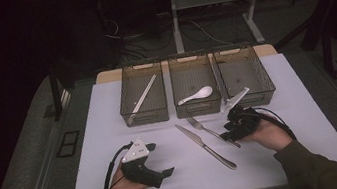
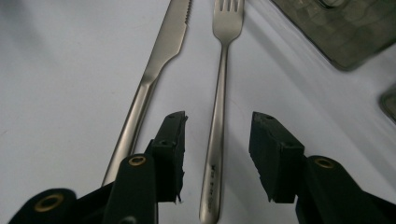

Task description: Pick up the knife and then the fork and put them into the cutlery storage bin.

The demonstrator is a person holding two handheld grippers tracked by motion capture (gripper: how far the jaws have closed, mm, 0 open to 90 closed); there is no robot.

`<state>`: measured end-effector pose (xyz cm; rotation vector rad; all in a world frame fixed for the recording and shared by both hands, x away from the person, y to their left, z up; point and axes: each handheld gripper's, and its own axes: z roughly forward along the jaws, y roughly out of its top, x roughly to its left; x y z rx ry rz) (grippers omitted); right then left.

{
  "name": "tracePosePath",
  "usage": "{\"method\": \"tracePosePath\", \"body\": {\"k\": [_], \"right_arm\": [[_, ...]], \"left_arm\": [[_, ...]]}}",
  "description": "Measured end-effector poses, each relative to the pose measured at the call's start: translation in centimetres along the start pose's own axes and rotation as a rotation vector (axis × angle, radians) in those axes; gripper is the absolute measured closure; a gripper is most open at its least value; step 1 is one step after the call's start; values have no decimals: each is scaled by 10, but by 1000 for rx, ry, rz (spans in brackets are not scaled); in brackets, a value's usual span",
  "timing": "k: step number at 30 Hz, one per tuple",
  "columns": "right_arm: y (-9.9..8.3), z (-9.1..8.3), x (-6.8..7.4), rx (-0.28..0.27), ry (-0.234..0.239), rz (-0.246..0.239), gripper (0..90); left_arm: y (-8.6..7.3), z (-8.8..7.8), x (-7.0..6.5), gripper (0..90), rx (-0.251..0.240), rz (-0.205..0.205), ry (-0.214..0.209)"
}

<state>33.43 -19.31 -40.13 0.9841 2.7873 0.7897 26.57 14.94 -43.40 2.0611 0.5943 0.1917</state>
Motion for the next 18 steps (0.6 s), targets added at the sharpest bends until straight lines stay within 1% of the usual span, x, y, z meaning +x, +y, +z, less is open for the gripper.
{"method": "tracePosePath", "body": {"k": [1, 3, 6, 8, 10, 12, 14, 15, 18], "right_arm": [[4, 1, 0, 9, -10, -4, 582], [11, 5, 0, 28, -5, -13, 603], [22, 11, -1, 66, -12, -25, 627], [28, 15, -3, 85, -24, -27, 648], [33, 20, -3, 100, -25, -25, 668], [38, 24, -4, 115, -23, -32, 685], [42, 29, -3, 133, -21, -34, 701], [43, 32, -3, 142, -23, -41, 706], [47, 39, -3, 169, -22, -42, 722]], "left_arm": [[0, 0, 0, 0, -1, -1, -2], [0, 1, -1, 0, -3, 2, -3], [0, 1, -1, 0, -3, 2, -3], [0, 0, 0, 0, -1, 1, -4], [0, 0, 0, 0, -2, 0, -3], [0, 1, -1, 0, -5, 3, -5], [0, 1, -1, 0, 2, 8, -7], [0, 1, -1, 0, 2, 7, -8], [0, 1, -1, 0, -3, 4, -7]]}}
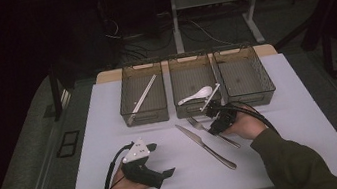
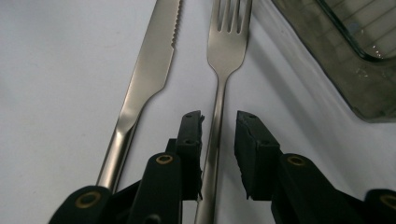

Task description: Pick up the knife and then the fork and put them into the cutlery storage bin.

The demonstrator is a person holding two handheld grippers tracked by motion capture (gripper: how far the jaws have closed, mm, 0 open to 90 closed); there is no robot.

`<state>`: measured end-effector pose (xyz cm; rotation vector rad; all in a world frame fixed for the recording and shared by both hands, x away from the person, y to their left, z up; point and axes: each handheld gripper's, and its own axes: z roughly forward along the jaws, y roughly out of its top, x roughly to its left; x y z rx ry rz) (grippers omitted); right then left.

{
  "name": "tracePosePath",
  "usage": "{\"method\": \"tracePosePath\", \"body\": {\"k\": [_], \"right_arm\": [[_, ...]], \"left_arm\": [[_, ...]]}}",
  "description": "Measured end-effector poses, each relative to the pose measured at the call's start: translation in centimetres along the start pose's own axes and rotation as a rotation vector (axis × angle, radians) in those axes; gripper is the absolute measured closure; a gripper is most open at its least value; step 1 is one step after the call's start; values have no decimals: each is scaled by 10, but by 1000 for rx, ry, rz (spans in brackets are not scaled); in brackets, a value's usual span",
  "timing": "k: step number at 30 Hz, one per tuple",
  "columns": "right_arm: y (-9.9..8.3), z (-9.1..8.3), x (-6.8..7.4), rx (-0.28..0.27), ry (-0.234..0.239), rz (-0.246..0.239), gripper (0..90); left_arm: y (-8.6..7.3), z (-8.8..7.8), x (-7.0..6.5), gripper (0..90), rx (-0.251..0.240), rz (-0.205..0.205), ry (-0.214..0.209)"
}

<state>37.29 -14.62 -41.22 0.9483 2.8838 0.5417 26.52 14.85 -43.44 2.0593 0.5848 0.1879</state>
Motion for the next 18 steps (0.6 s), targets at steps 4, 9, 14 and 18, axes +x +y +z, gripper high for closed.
{"method": "tracePosePath", "body": {"k": [4, 9, 14, 18], "right_arm": [[6, 6, 1, 24, 3, -3, 747], [12, 12, 2, 59, -10, -13, 779], [17, 15, 5, 98, -36, -35, 807], [22, 16, 8, 132, -40, -40, 817]], "left_arm": [[0, 0, 0, 0, -4, -2, 1], [0, 0, 0, 0, 4, 2, 0], [0, 1, -1, 0, 7, 6, 1], [0, 1, -1, 0, 6, 7, 1]]}}
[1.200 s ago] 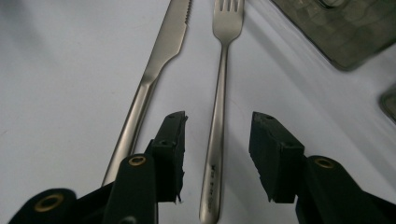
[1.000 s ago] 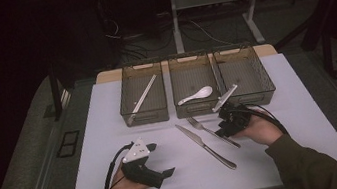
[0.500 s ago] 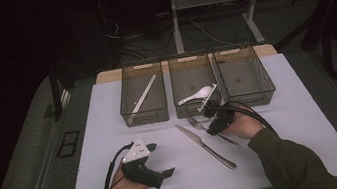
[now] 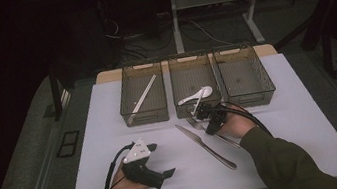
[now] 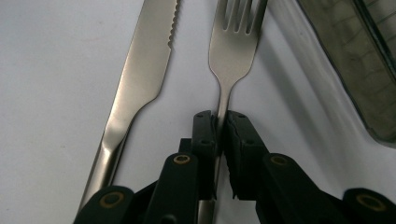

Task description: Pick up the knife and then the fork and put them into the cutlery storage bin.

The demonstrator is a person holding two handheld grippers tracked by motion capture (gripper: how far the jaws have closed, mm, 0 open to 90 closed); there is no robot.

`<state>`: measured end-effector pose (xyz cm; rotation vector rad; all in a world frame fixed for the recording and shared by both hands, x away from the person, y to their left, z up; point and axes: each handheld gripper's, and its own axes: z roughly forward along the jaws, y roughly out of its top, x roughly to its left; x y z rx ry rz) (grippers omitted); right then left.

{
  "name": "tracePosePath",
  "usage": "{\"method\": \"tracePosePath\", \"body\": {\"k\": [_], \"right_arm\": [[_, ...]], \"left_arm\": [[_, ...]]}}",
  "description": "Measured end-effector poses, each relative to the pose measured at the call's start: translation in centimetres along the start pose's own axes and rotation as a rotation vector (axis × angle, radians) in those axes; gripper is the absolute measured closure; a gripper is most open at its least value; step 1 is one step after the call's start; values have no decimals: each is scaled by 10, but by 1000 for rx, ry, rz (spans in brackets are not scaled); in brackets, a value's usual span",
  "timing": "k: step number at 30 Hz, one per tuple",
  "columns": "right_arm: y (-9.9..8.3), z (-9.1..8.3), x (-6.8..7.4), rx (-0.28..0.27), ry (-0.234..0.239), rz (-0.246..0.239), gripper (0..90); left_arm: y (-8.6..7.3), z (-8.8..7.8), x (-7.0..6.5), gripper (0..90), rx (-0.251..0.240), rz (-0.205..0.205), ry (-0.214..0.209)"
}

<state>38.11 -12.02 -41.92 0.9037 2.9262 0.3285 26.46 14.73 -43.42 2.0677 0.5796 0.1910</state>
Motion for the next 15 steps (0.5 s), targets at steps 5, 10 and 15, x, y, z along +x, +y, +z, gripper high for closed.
{"method": "tracePosePath", "body": {"k": [5, 10, 15], "right_arm": [[3, 0, 2, 24, -17, -16, 848], [3, 0, 3, 17, -29, -34, 853], [-2, -1, 3, -15, -28, -44, 854]], "left_arm": [[0, 0, 0, 0, -1, -1, 1], [0, 0, 0, 0, -1, 0, 1], [-1, -1, 2, 0, 6, 10, 9]]}}
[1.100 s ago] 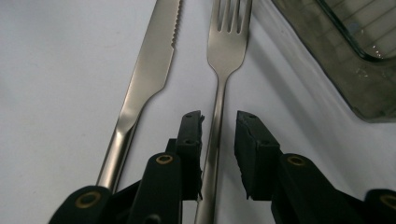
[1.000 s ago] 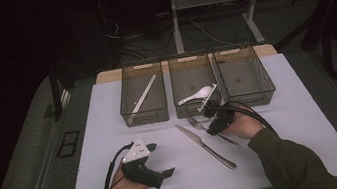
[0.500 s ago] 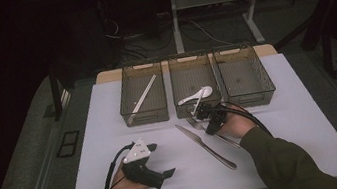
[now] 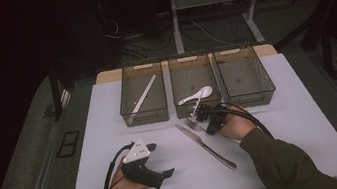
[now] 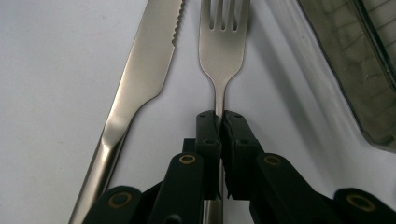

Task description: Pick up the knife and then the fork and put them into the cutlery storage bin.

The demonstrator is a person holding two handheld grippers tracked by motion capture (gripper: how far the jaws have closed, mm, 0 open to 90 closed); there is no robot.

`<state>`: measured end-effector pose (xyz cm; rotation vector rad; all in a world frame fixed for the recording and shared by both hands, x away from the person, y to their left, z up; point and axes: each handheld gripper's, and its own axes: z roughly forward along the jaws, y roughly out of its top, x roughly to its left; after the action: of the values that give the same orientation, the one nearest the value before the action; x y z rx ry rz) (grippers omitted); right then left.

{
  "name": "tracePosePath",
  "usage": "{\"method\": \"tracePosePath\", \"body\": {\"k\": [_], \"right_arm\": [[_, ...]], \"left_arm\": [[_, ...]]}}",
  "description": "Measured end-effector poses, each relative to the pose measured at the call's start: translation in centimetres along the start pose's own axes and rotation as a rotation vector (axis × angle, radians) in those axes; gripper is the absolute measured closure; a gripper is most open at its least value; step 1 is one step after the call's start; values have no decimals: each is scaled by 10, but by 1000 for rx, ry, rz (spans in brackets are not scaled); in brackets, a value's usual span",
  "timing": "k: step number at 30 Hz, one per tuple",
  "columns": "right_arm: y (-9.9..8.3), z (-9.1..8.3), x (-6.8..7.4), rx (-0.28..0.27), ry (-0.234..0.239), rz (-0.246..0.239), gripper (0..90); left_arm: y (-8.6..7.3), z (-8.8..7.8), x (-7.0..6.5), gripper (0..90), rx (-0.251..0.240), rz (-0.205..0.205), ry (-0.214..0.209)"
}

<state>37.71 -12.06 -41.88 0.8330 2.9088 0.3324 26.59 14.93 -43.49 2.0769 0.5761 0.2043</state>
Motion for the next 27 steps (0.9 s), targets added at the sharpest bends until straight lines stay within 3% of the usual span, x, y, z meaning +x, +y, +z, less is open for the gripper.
{"method": "tracePosePath", "body": {"k": [6, 22, 27], "right_arm": [[-14, -9, -7, -90, 37, 28, 854], [-65, -40, -14, -367, 71, 111, 855], [-75, -49, -19, -457, 112, 133, 854]], "left_arm": [[-1, -2, 3, 0, -4, -2, 2], [-3, -3, 7, 0, 1, 0, 5], [-3, -4, 6, 0, -2, 4, 4]]}}
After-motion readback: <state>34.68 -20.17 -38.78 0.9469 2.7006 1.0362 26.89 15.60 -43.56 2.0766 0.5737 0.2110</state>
